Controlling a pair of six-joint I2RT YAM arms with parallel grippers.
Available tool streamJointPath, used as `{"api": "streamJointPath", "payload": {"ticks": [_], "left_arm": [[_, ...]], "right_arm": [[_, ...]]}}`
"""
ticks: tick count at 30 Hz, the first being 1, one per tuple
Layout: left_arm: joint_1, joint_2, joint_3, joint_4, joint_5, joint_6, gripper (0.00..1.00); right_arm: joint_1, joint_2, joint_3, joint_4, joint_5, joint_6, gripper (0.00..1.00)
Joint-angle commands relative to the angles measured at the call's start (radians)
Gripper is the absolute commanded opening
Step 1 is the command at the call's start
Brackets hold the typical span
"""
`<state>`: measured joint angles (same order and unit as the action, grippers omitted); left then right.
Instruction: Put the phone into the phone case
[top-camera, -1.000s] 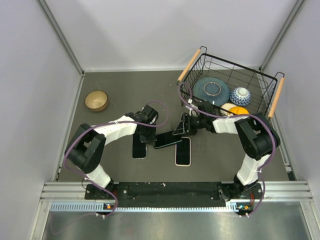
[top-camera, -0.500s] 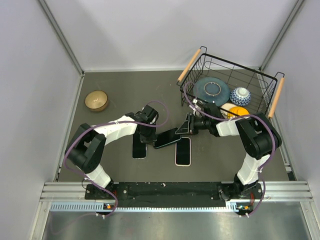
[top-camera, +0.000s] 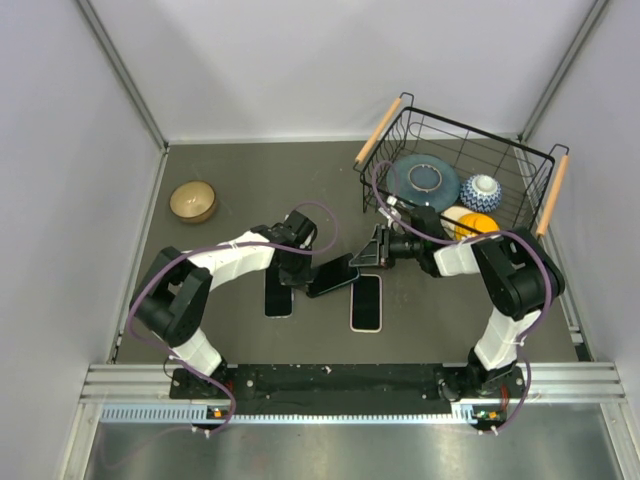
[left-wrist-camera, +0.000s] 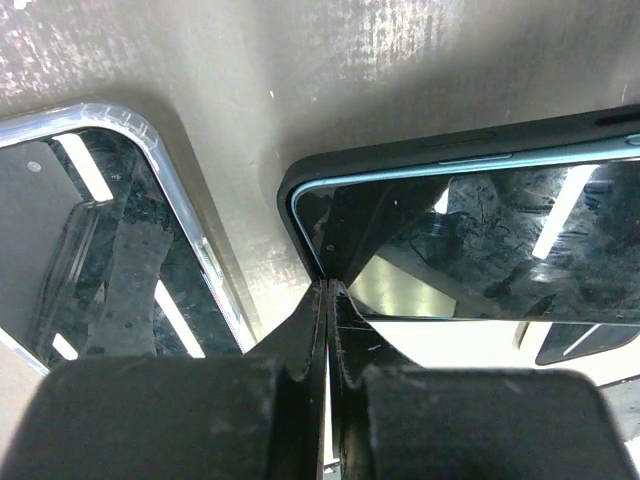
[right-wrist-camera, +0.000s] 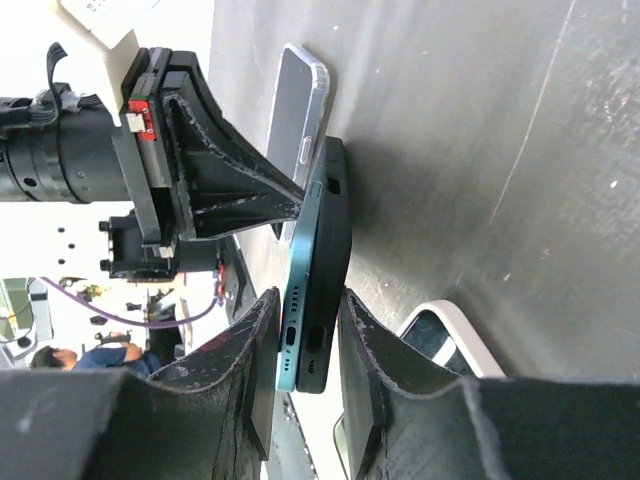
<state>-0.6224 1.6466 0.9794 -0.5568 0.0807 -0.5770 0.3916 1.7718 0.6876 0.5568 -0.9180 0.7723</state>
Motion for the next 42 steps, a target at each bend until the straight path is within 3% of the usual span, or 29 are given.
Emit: {"api": "streamJointPath", "payload": {"ticks": [1,3,7,12,13,16,19,23,24,30,37,42], "left_arm": [[0.006,0.002,-0.011,0.028,-0.048,0.009,0.0],[0.006,0.002,-0.011,0.031,-0.047,0.009,0.0],[0.006,0.007,-0.01,0.026,-0.052,0.014,0.0],[0.006,0.002,-0.007,0.021,-0.058,0.02,0.0],[0.006,-0.001,-0.007,0.02,-0.059,0.022,0.0],[0.007,-0.004,0.002,0.012,-0.061,0.026,0.0],[0.004,-0.016,0.008,0.003,-0.061,0.026,0.02],[0.006,-0.03,0.016,-0.002,-0.064,0.026,0.16],[0.006,-0.027,0.018,-0.002,-0.062,0.028,0.16],[0.004,0.002,0.036,-0.002,-0.052,0.031,0.08],[0.004,0.012,0.036,0.006,-0.042,0.034,0.07],[0.004,0.013,0.041,0.005,-0.039,0.036,0.06]], "right_arm": [[0.006,-0.048,-0.005,0.096,-0.093,0.022,0.29],[0.007,-0.046,-0.014,0.123,-0.105,0.044,0.43],[0.006,-0.041,-0.03,0.193,-0.117,0.103,0.42],[0.007,-0.025,-0.037,0.267,-0.117,0.157,0.29],[0.006,-0.02,-0.039,0.284,-0.117,0.166,0.18],[0.007,-0.018,-0.042,0.292,-0.108,0.168,0.03],[0.006,-0.025,-0.04,0.244,-0.09,0.139,0.0],[0.006,-0.038,-0.031,0.167,-0.076,0.09,0.0],[0.007,-0.038,-0.031,0.157,-0.078,0.084,0.01],[0.007,-0.044,-0.026,0.158,-0.093,0.107,0.32],[0.009,-0.029,-0.023,0.157,-0.088,0.12,0.32],[0.01,-0.035,-0.022,0.155,-0.084,0.133,0.43]]}}
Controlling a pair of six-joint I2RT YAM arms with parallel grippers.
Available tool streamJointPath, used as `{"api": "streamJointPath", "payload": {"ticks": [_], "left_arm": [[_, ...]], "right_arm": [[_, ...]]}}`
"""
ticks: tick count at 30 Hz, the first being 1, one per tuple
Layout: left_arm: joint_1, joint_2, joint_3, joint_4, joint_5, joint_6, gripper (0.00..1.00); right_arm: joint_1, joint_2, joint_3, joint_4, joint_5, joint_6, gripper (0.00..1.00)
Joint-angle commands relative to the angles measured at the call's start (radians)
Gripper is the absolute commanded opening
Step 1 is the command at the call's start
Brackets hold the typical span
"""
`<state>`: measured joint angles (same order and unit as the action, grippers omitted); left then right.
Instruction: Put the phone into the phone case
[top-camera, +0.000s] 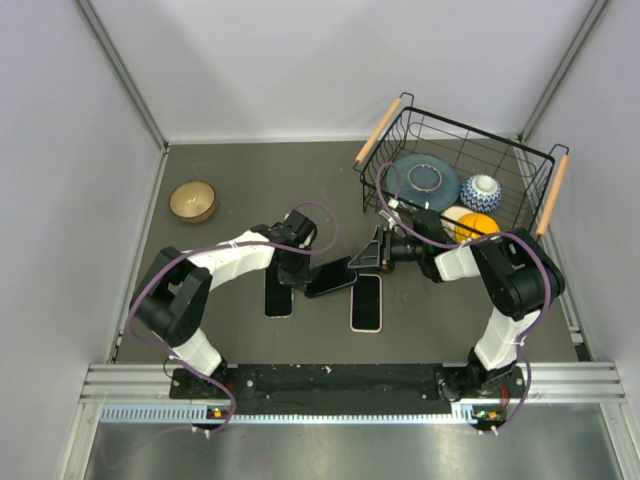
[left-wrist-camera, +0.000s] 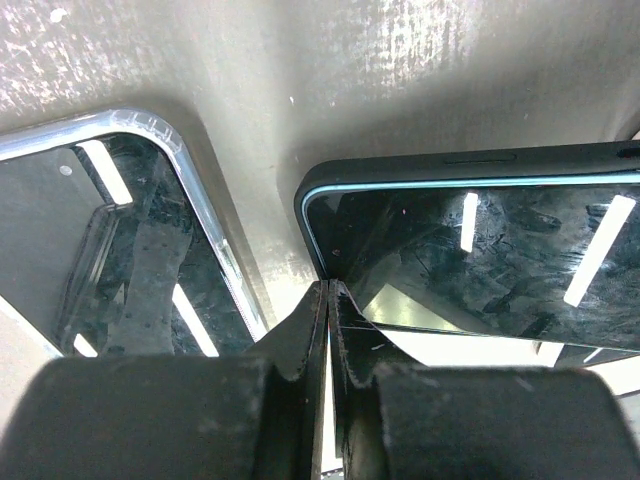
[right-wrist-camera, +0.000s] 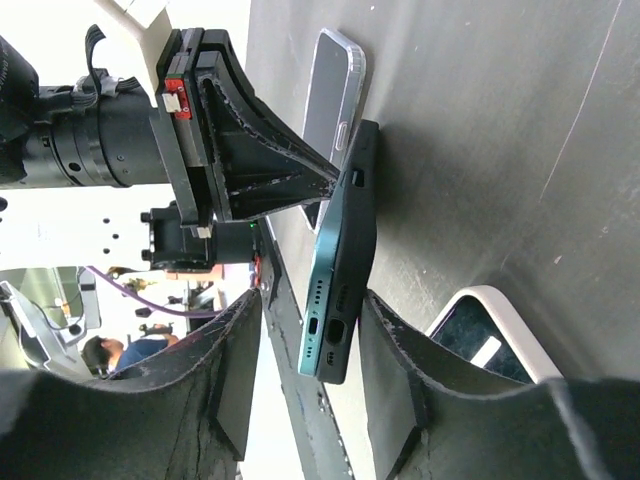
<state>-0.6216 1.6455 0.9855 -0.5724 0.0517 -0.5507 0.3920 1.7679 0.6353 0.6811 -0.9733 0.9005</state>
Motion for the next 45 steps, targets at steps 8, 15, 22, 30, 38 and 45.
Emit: {"api": "streamJointPath", "payload": {"ticks": [8,15,22,30,38,45], "left_arm": [[0.003,0.011,0.038,0.02,-0.007,0.009,0.05],[0.005,-0.019,0.048,0.005,-0.01,0.005,0.06],[0.008,-0.121,0.085,-0.058,-0.032,-0.018,0.41],[0.014,-0.348,-0.116,0.159,0.161,-0.155,0.7],[0.013,-0.502,-0.287,0.374,0.229,-0.339,0.8],[0.013,-0.559,-0.403,0.641,0.226,-0.443,0.81]], "right_arm": [[0.013,-0.067,0.05,-0.115,0.021,-0.086,0.08],[0.018,-0.154,0.072,-0.36,0.146,-0.229,0.0],[0.005,-0.215,-0.031,-0.2,0.209,-0.071,0.0],[0.005,-0.242,-0.176,0.222,0.228,0.21,0.0],[0.004,-0.35,-0.243,0.357,0.297,0.337,0.0],[0.005,-0.439,-0.295,0.446,0.314,0.429,0.0]]}}
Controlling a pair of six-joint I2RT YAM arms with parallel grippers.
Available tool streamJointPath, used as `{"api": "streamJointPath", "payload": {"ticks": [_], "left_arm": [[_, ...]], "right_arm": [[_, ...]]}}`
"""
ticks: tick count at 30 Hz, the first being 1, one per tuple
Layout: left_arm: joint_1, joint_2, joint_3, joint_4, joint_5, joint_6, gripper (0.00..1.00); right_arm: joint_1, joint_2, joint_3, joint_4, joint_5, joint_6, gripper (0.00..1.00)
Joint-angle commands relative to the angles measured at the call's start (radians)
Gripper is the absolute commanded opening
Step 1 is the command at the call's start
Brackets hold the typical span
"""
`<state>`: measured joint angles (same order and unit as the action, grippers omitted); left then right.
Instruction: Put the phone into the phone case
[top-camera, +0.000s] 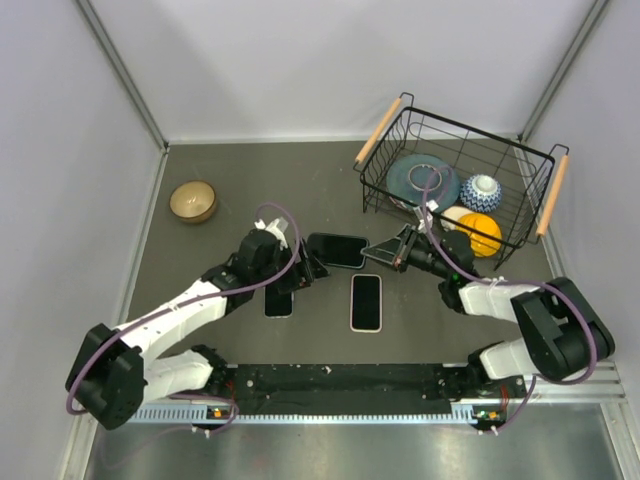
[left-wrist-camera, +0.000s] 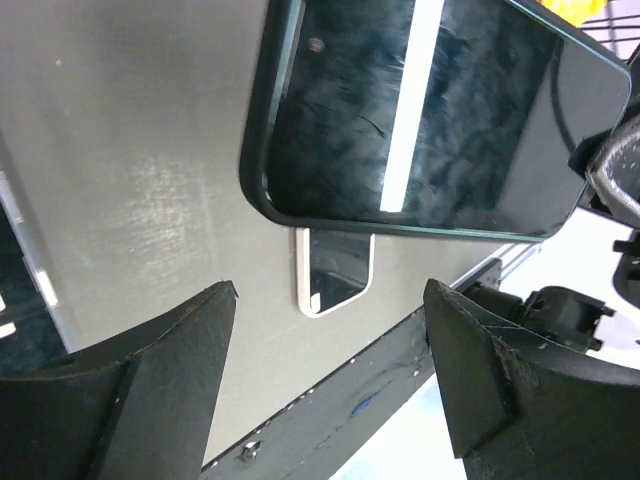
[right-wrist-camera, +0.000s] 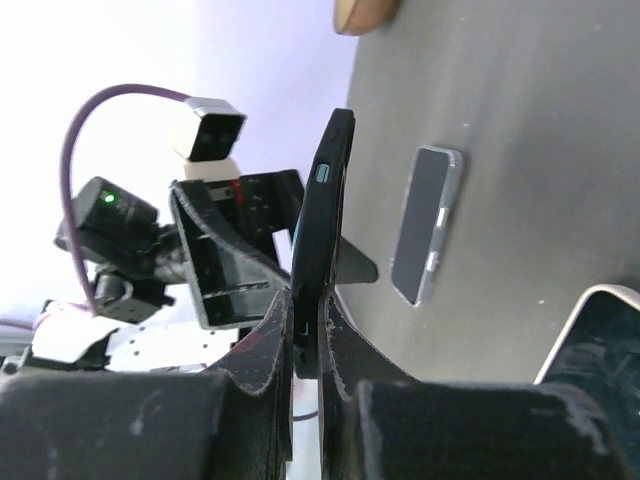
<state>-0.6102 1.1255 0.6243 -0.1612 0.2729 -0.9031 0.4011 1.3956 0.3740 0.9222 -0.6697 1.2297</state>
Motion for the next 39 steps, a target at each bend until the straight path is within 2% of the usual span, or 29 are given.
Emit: {"api": "streamJointPath", "payload": {"ticks": [1,4,5,6,16,19,20,21,22,23,24,26,27,28,31,32,35,36,39], "left_arm": [[0.003,-0.046,-0.054,0.286,-0.004,-0.102,0.81],[0.001,-0.088,-0.136,0.449,-0.006,-0.154,0.79],[0.003,-0.11,-0.182,0.579,-0.006,-0.175,0.79],[0.001,-0.116,-0.198,0.629,-0.006,-0.18,0.79],[0.0,-0.087,-0.255,0.902,0.031,-0.261,0.79],[0.0,-0.066,-0.265,0.962,0.046,-0.287,0.67],[0.0,-0.063,-0.268,0.974,0.051,-0.293,0.56],[0.0,-0.062,-0.27,0.986,0.051,-0.293,0.5],[0.001,-0.066,-0.27,0.996,0.051,-0.29,0.43],[0.001,-0.069,-0.268,0.997,0.052,-0.272,0.28],[0.001,-0.07,-0.265,0.997,0.057,-0.263,0.23],[0.001,-0.088,-0.256,0.991,0.072,-0.223,0.07],[0.001,-0.095,-0.252,0.98,0.098,-0.206,0.03],[0.004,-0.114,-0.235,0.938,0.113,-0.168,0.0],[0.007,-0.144,-0.164,0.782,0.193,-0.07,0.0],[0.006,-0.15,-0.146,0.735,0.221,-0.044,0.0],[0.01,-0.145,-0.08,0.626,0.34,0.05,0.0],[0.012,-0.13,-0.049,0.606,0.376,0.068,0.0],[0.013,-0.083,-0.006,0.562,0.538,0.124,0.0]], "right_arm": [[-0.004,-0.082,-0.044,0.245,0.012,0.134,0.0],[-0.004,-0.122,-0.076,0.273,0.013,0.163,0.0],[-0.002,-0.135,-0.09,0.267,0.013,0.163,0.0],[-0.001,-0.145,-0.098,0.264,0.016,0.163,0.0],[0.033,-0.259,-0.149,0.248,0.056,0.182,0.0],[0.056,-0.276,-0.149,0.254,0.065,0.191,0.0],[0.062,-0.279,-0.146,0.251,0.065,0.192,0.0],[0.067,-0.282,-0.142,0.244,0.065,0.188,0.0],[0.077,-0.28,-0.139,0.23,0.052,0.173,0.04],[0.077,-0.282,-0.136,0.221,0.039,0.163,0.09],[0.077,-0.293,-0.139,0.208,0.018,0.134,0.19],[0.077,-0.316,-0.156,0.147,0.009,0.093,0.29],[0.074,-0.332,-0.158,0.112,0.001,0.033,0.39],[0.073,-0.375,-0.153,-0.008,-0.001,-0.002,0.42],[0.071,-0.49,-0.11,-0.237,0.016,-0.169,0.54],[0.071,-0.522,-0.09,-0.396,0.024,-0.215,0.57],[0.065,-0.645,-0.011,-0.646,0.051,-0.381,0.7],[0.064,-0.667,0.012,-0.695,0.053,-0.451,0.77],[0.062,-0.684,0.107,-0.833,0.007,-0.573,0.82]]}}
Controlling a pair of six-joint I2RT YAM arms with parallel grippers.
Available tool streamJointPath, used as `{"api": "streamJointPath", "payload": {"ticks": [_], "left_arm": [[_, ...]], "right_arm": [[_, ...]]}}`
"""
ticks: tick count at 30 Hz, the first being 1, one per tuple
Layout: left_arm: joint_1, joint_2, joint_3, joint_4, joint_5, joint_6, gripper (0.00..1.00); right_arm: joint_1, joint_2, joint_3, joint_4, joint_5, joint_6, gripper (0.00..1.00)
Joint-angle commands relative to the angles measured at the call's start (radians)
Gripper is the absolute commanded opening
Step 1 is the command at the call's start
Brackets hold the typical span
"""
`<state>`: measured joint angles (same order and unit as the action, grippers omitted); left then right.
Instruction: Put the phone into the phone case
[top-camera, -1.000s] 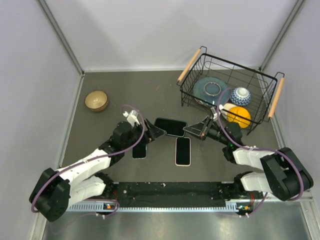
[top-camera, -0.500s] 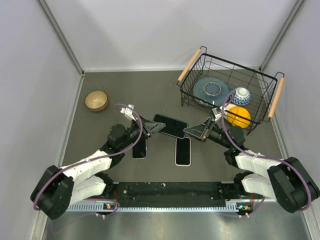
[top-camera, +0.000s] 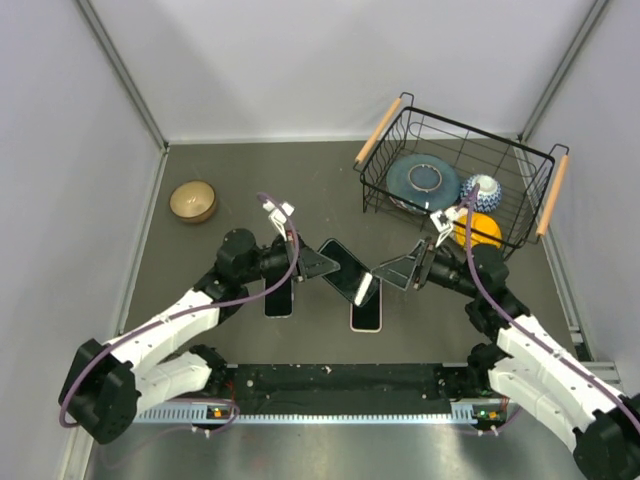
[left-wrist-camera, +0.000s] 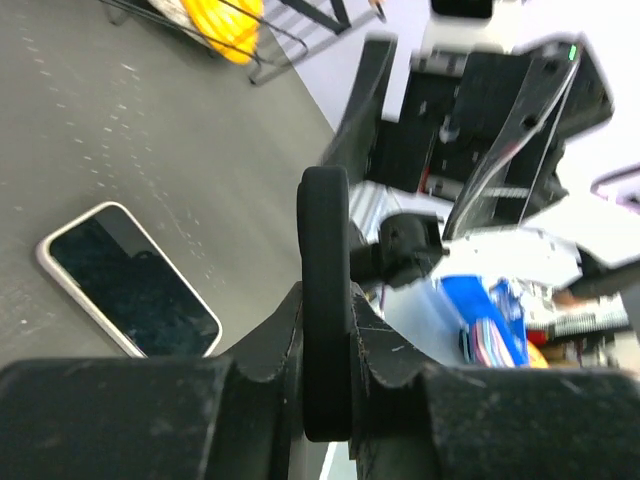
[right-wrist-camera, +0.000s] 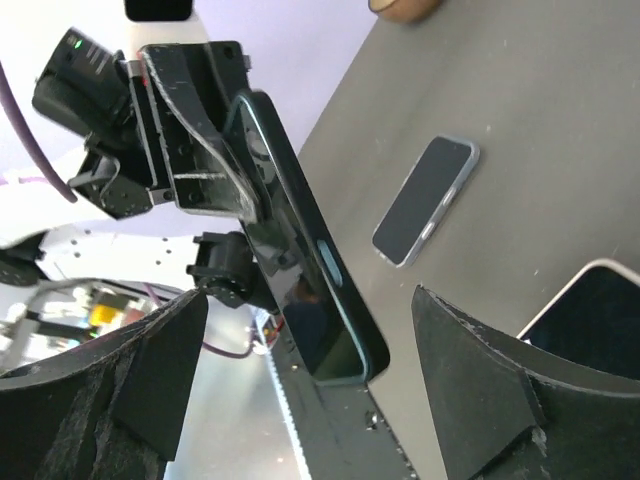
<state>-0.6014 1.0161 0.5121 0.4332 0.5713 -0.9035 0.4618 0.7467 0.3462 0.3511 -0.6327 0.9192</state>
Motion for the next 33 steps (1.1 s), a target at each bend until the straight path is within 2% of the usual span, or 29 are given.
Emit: {"api": "streamJointPath", "payload": {"ticks": [1,4,8,17,22,25,27,31,33], "left_arm": [[0.005,0.041,0.117,-0.039,0.312,0.13,0.0],[0.005,0.09,0.154,-0.065,0.435,0.153,0.0],[0.005,0.114,0.172,-0.108,0.467,0.199,0.0],[0.005,0.159,0.183,-0.145,0.493,0.247,0.0],[0.005,0.167,0.183,-0.151,0.493,0.258,0.0],[0.005,0.173,0.2,-0.221,0.458,0.299,0.0],[0.006,0.18,0.212,-0.284,0.435,0.331,0.0],[0.005,0.208,0.241,-0.391,0.345,0.373,0.0],[0.005,0.228,0.258,-0.421,0.335,0.391,0.0]], "right_arm": [[0.003,-0.023,0.184,-0.29,-0.047,-0.29,0.83],[0.003,0.058,0.252,-0.333,-0.152,-0.347,0.81],[0.003,0.166,0.281,-0.25,-0.323,-0.318,0.72],[0.043,0.281,0.313,-0.1,-0.348,-0.261,0.67],[0.095,0.353,0.366,-0.107,-0.317,-0.27,0.61],[0.098,0.358,0.379,-0.093,-0.291,-0.258,0.53],[0.106,0.353,0.39,-0.092,-0.275,-0.255,0.42],[0.113,0.335,0.402,-0.092,-0.266,-0.247,0.09],[0.124,0.324,0.412,-0.098,-0.265,-0.247,0.02]]}}
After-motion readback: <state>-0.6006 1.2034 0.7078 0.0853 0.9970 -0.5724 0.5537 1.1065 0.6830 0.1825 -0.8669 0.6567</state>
